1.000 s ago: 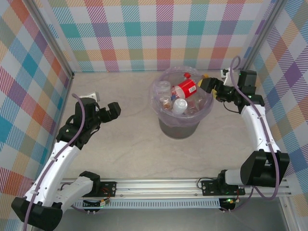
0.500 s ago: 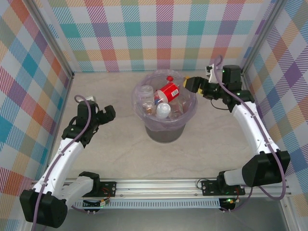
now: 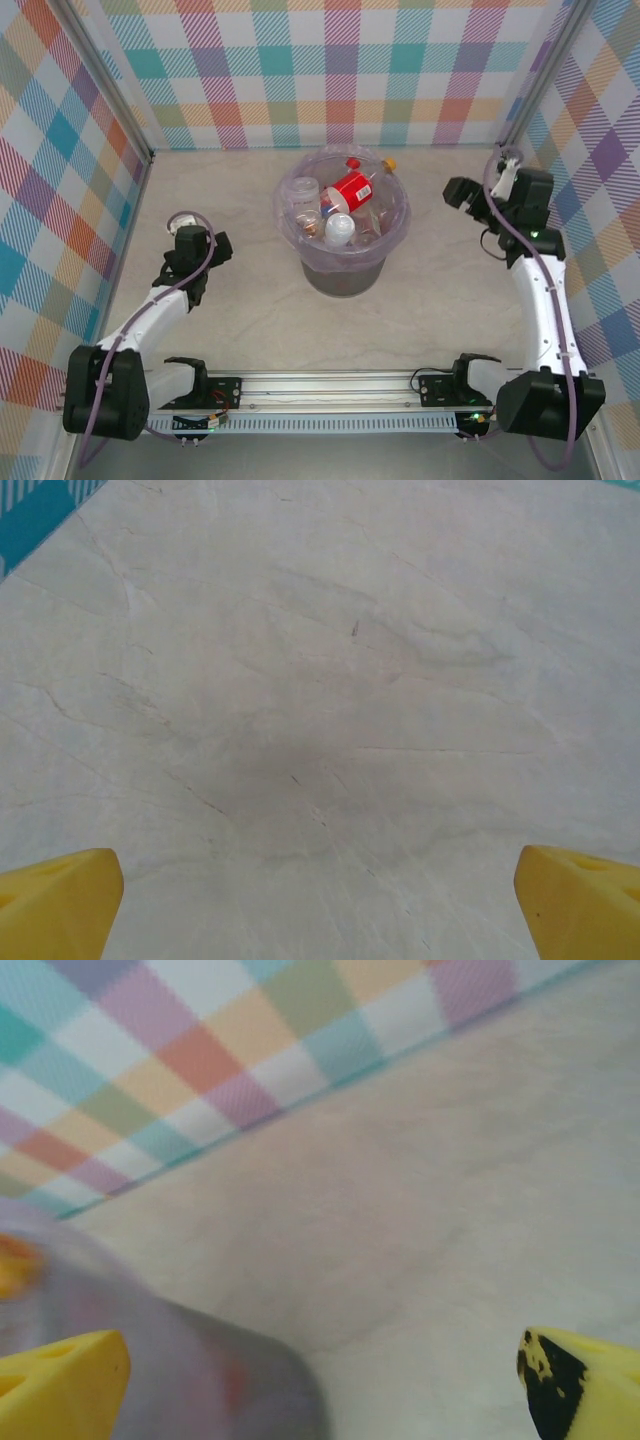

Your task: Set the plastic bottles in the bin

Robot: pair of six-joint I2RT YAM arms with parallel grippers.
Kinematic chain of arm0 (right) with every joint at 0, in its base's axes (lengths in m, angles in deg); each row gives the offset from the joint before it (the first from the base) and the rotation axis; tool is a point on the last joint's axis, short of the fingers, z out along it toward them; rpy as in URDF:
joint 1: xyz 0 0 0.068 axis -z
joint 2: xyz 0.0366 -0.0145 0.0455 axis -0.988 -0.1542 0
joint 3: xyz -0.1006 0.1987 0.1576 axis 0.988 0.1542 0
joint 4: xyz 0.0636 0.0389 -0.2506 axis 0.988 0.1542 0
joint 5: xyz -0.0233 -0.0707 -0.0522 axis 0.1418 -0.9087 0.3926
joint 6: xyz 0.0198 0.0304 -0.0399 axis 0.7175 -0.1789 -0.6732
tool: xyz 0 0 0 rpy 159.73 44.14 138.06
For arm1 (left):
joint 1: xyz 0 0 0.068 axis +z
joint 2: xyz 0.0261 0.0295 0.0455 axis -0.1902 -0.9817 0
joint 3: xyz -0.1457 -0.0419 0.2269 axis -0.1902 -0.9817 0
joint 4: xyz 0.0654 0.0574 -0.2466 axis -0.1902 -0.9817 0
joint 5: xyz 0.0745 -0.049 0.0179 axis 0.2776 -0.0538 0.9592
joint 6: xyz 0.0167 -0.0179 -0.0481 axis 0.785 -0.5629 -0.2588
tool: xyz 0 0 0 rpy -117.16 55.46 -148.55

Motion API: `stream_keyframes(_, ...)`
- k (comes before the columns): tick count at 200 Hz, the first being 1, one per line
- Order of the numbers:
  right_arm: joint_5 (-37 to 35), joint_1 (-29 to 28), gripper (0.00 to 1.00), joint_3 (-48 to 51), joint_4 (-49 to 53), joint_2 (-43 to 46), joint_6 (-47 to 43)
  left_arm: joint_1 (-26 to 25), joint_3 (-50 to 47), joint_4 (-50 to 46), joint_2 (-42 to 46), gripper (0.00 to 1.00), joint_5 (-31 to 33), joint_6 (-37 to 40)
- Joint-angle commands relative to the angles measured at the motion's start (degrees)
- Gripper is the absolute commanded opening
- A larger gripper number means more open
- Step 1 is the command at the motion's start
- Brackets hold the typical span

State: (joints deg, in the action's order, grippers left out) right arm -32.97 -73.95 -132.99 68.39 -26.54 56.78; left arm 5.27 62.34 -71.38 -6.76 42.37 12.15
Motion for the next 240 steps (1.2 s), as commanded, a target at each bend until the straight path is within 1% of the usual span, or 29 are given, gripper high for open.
stream_keyframes(1, -10.8, 0.2, 0.99, 9.0, -10.4, -2.1, -3.4, 0.8, -2.7, 14.5, -3.3, 1.0, 0.5, 3.1)
stream_keyframes(16, -12.5, 0.2, 0.99, 13.9, -16.9, -3.9, -4.3, 0.9, -4.2, 19.9, -5.9, 1.0, 0.0, 4.5)
stream_keyframes(27, -15.2, -0.3, 0.99, 17.5, -22.9, -5.3, -3.5, 1.1, -5.1, 23.2, -7.8, 1.0, -0.3, 5.0)
stream_keyframes(39, -16.4, -1.4, 0.99, 21.3, -29.4, -6.5, -5.5, 1.1, -5.8, 26.7, -9.5, 1.0, -1.5, 5.5)
stream_keyframes(50, -19.1, -2.9, 0.99, 24.3, -35.1, -7.9, -7.5, 1.1, -5.9, 29.8, -11.5, 1.0, -2.8, 6.0)
stream_keyframes(69, -20.0, -4.8, 0.99, 28.1, -44.3, -11.0, -10.3, 1.1, -3.9, 29.0, -14.3, 1.0, -3.5, 8.0)
stream_keyframes(96, -20.5, -6.2, 0.99, 31.8, -56.6, -17.4, -12.0, 1.6, -2.9, 32.4, -17.3, 1.0, -5.8, 10.8)
stream_keyframes(110, -20.3, -6.8, 0.99, 32.3, -59.7, -19.0, -12.1, 2.7, -4.1, 38.7, -20.8, 1.0, -6.7, 10.7)
stream_keyframes(121, -20.6, -7.5, 0.99, 32.4, -61.6, -20.7, -12.8, 2.6, -3.0, 36.2, -21.3, 1.0, -8.6, 11.4)
stream_keyframes(132, -20.8, -8.8, 0.99, 32.9, -64.7, -22.0, -14.8, 2.6, -3.7, 38.1, -21.9, 1.0, -9.2, 11.6)
stream_keyframes(141, -21.1, -10.0, 0.99, 33.1, -65.2, -22.2, -16.0, 2.6, -4.9, 40.0, -22.1, 1.0, -9.4, 11.5)
stream_keyframes(160, -20.3, -10.3, 0.99, 35.5, -69.5, -21.8, -16.7, 2.5, -7.6, 48.1, -24.6, 1.0, -10.4, 12.5)
stream_keyframes(171, -19.8, -10.4, 0.99, 37.3, -73.8, -23.5, -16.8, 2.4, -7.2, 46.2, -24.1, 1.0, -10.5, 12.3)
stream_keyframes(177, -20.5, -10.6, 0.99, 38.4, -80.2, -26.2, -17.6, 2.4, -7.4, 47.3, -24.4, 1.0, -10.4, 12.5)
stream_keyframes(179, -20.6, -10.7, 0.99, 38.3, -80.1, -26.2, -17.7, 2.4, -7.4, 47.5, -24.5, 1.0, -10.3, 12.5)
stream_keyframes(187, -20.4, -10.8, 0.99, 37.1, -73.3, -23.9, -16.9, 2.3, -7.2, 46.6, -24.3, 1.0, -10.3, 12.5)
stream_keyframes(196, -20.8, -10.8, 0.99, 37.8, -77.7, -25.4, -17.4, 2.4, -7.2, 47.0, -24.5, 1.0, -10.2, 12.4)
stream_keyframes(205, -20.8, -10.7, 0.99, 37.0, -73.6, -24.2, -16.6, 2.2, -7.2, 46.7, -24.4, 1.0, -10.2, 12.6)
stream_keyframes(213, -21.5, -10.5, 0.99, 37.2, -75.6, -25.0, -16.3, 2.1, -7.1, 46.8, -24.4, 1.0, -10.1, 12.6)
stream_keyframes(221, -21.4, -10.4, 0.99, 36.9, -73.8, -24.3, -16.1, 2.2, -7.1, 46.7, -24.5, 1.0, -10.0, 12.6)
stream_keyframes(229, -21.6, -10.4, 0.99, 37.2, -75.1, -24.6, -16.3, 2.0, -7.1, 46.7, -24.4, 1.0, -9.9, 12.6)
stream_keyframes(240, -20.4, -9.8, 0.99, 36.8, -73.6, -24.4, -15.9, 1.9, -7.1, 46.7, -24.4, 1.0, -9.6, 12.6)
